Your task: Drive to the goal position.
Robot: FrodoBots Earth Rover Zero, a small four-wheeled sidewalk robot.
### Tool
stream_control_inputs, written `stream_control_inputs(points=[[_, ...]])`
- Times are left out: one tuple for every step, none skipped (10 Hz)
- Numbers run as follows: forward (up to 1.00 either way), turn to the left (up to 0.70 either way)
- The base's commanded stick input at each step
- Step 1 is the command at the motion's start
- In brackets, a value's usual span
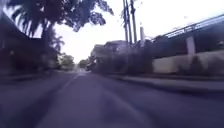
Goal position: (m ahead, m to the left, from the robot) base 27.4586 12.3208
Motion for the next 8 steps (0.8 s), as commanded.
stream_control_inputs(points=[[0.7,0.0],[0.7,0.0],[0.7,0.0],[0.7,0.0],[0.7,0.0],[0.7,0.0],[0.7,0.0],[0.7,0.0]])
